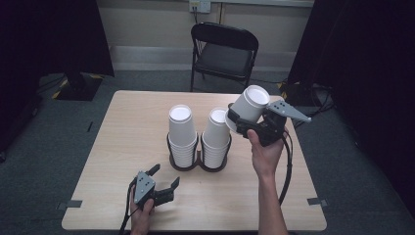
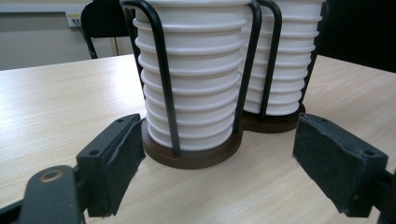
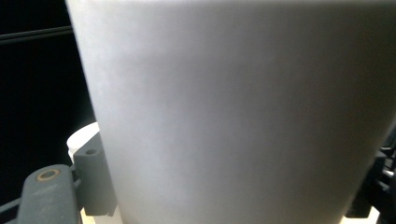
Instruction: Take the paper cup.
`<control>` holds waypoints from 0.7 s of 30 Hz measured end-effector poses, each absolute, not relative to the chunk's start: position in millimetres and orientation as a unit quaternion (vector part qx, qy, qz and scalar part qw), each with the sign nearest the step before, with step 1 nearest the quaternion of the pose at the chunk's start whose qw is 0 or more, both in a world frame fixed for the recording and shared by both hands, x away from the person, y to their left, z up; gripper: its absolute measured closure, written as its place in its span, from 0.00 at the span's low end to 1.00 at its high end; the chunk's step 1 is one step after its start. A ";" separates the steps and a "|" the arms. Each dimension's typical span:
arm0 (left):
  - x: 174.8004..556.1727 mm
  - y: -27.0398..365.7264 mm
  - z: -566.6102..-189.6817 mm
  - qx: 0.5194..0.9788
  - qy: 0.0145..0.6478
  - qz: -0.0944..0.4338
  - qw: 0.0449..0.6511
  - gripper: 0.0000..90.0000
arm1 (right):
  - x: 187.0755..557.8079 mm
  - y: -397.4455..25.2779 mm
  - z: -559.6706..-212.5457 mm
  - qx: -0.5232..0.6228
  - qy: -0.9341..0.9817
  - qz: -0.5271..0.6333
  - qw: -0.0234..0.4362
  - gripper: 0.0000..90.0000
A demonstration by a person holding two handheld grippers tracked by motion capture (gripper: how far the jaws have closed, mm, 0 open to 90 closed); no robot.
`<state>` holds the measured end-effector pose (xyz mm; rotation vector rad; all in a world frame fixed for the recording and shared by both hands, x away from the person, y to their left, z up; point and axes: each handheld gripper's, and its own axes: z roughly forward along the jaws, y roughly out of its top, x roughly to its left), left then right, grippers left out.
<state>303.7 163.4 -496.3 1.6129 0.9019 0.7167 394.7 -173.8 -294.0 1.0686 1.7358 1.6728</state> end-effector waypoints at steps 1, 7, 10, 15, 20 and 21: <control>304.0 162.5 -496.2 0.683 0.381 0.299 0.546 0.18 | 392.5 -176.5 -295.2 0.397 0.634 0.615 0.248 0.17; 304.8 163.2 -496.2 0.686 0.378 0.293 0.549 0.19 | 383.2 -185.3 -300.9 0.405 0.627 0.619 0.245 0.17; 305.1 163.4 -496.1 0.686 0.377 0.292 0.549 0.19 | 378.0 -187.3 -305.6 0.408 0.628 0.616 0.243 0.17; 305.6 163.2 -496.0 0.691 0.377 0.287 0.546 0.22 | 369.3 -192.9 -311.4 0.417 0.618 0.621 0.242 0.17; 305.0 163.7 -495.7 0.696 0.373 0.286 0.542 0.23 | 362.2 -196.9 -318.2 0.422 0.611 0.627 0.235 0.17; 304.9 164.3 -495.9 0.694 0.373 0.283 0.547 0.23 | 361.2 -197.0 -319.1 0.422 0.612 0.626 0.235 0.17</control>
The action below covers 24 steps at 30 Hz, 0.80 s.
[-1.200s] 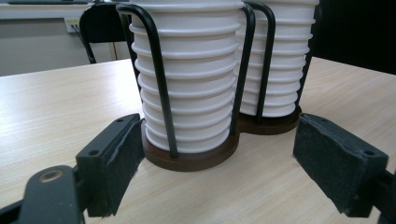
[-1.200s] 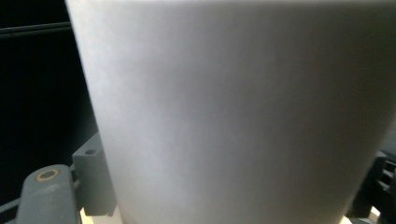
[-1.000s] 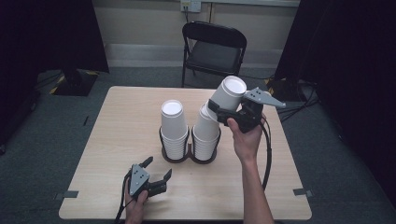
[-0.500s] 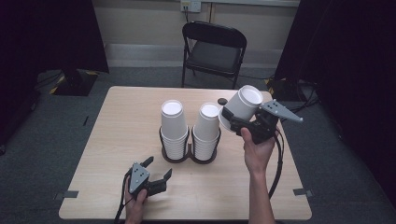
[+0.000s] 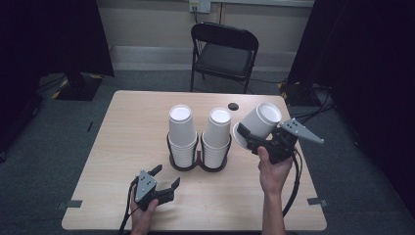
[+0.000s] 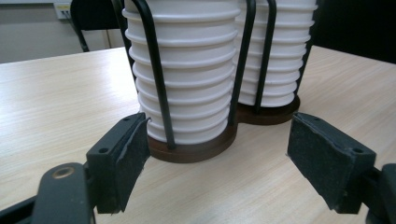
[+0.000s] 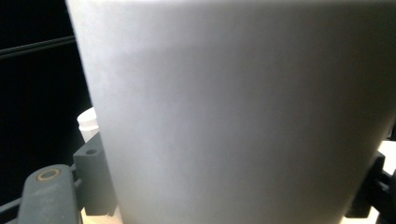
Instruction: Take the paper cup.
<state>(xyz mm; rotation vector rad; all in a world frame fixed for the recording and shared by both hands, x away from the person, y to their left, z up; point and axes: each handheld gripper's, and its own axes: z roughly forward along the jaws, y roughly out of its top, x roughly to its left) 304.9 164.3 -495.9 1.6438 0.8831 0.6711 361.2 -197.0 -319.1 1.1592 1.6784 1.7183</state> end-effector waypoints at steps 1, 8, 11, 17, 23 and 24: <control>304.9 164.3 -495.9 0.694 0.373 0.283 0.547 0.23 | 358.6 -196.9 -320.5 0.424 0.611 0.626 0.236 0.17; 303.7 166.2 -495.3 0.704 0.357 0.258 0.558 0.22 | 341.8 -195.0 -326.5 0.439 0.595 0.636 0.220 0.17; 303.3 167.7 -494.8 0.698 0.358 0.252 0.567 0.20 | 337.4 -193.3 -332.8 0.442 0.600 0.630 0.219 0.17; 303.8 169.0 -494.1 0.692 0.362 0.230 0.581 0.20 | 332.7 -188.2 -353.6 0.446 0.615 0.616 0.207 0.17; 304.8 168.4 -493.6 0.696 0.353 0.223 0.584 0.23 | 323.8 -180.0 -372.8 0.447 0.623 0.612 0.193 0.17; 304.9 168.4 -493.5 0.696 0.353 0.224 0.584 0.23 | 322.1 -177.6 -376.5 0.446 0.626 0.611 0.188 0.17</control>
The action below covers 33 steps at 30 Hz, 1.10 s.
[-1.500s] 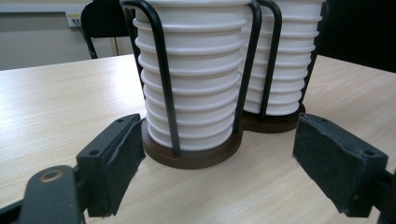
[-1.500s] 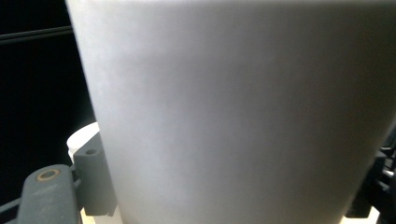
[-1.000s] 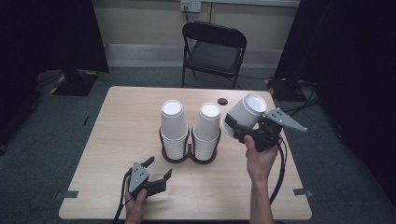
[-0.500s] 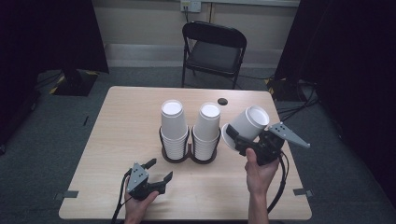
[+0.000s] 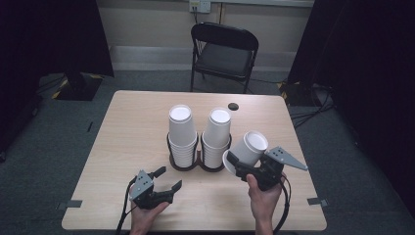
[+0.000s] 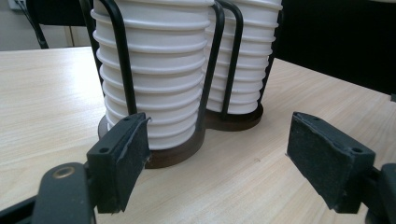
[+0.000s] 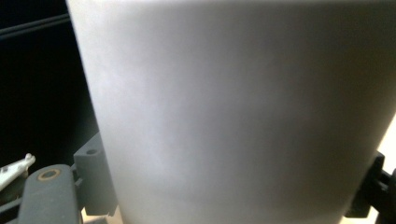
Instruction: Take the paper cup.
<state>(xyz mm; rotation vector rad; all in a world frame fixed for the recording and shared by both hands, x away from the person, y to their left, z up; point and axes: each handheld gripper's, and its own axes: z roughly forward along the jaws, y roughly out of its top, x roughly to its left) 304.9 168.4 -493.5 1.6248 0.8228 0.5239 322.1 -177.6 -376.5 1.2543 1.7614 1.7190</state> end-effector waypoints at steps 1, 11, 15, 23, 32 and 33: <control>304.9 168.3 -493.5 0.696 0.352 0.224 0.585 0.23 | 321.4 -176.3 -378.8 0.443 0.628 0.611 0.189 0.17; 305.8 156.7 -492.7 0.693 0.334 0.210 0.604 0.29 | 314.0 -161.8 -406.3 0.439 0.636 0.615 0.158 0.17; 306.7 149.6 -489.6 0.697 0.320 0.206 0.607 0.31 | 312.5 -158.5 -416.4 0.443 0.625 0.627 0.142 0.17; 307.6 138.8 -484.8 0.707 0.294 0.205 0.610 0.33 | 311.0 -153.8 -435.9 0.448 0.604 0.654 0.078 0.17; 305.8 127.8 -481.6 0.694 0.265 0.182 0.645 0.44 | 311.2 -151.0 -454.5 0.453 0.573 0.684 -0.008 0.17; 305.5 126.6 -481.2 0.692 0.261 0.184 0.647 0.46 | 311.3 -149.8 -455.3 0.453 0.569 0.686 -0.018 0.17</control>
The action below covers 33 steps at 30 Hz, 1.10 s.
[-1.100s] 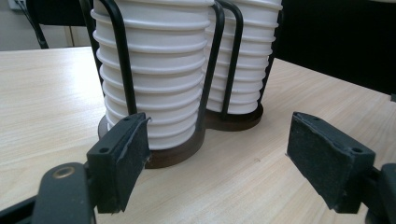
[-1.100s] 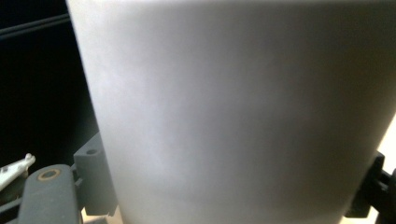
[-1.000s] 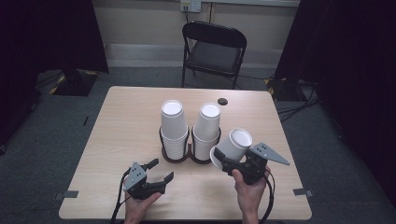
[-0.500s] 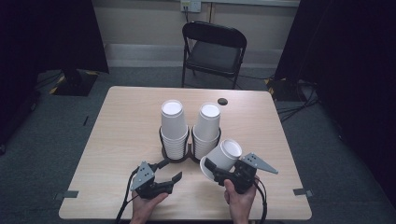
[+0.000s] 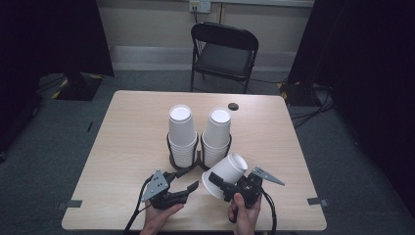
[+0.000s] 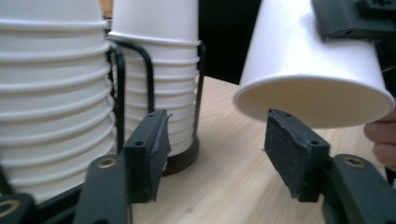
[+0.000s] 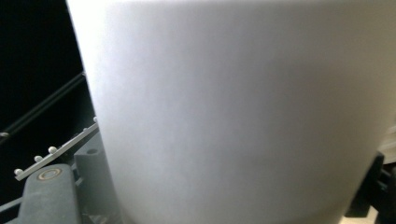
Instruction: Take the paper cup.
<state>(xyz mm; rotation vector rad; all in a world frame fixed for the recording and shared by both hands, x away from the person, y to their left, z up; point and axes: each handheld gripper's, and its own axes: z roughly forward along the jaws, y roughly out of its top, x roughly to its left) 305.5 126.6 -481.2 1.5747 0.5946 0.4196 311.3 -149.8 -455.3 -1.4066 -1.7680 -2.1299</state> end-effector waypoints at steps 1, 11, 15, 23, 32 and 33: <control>305.2 126.0 -480.8 0.693 0.259 0.185 0.647 0.48 | 311.3 -148.6 -455.9 -0.453 -0.569 -0.686 0.022 0.17; 305.6 112.0 -478.7 0.686 0.239 0.186 0.661 0.57 | 311.7 -140.3 -459.1 -0.455 -0.563 -0.688 0.056 0.17; 305.3 107.6 -479.1 0.680 0.232 0.201 0.666 0.58 | 311.4 -136.5 -460.5 -0.457 -0.564 -0.683 0.073 0.17; 305.4 100.2 -480.0 0.675 0.216 0.219 0.671 0.61 | 311.6 -130.5 -460.8 -0.458 -0.567 -0.678 0.095 0.17; 299.0 90.8 -480.2 0.657 0.206 0.259 0.678 0.66 | 312.2 -124.8 -461.3 -0.455 -0.574 -0.669 0.127 0.17; 298.7 90.6 -480.3 0.654 0.204 0.260 0.681 0.66 | 312.3 -124.2 -461.3 -0.456 -0.575 -0.667 0.128 0.17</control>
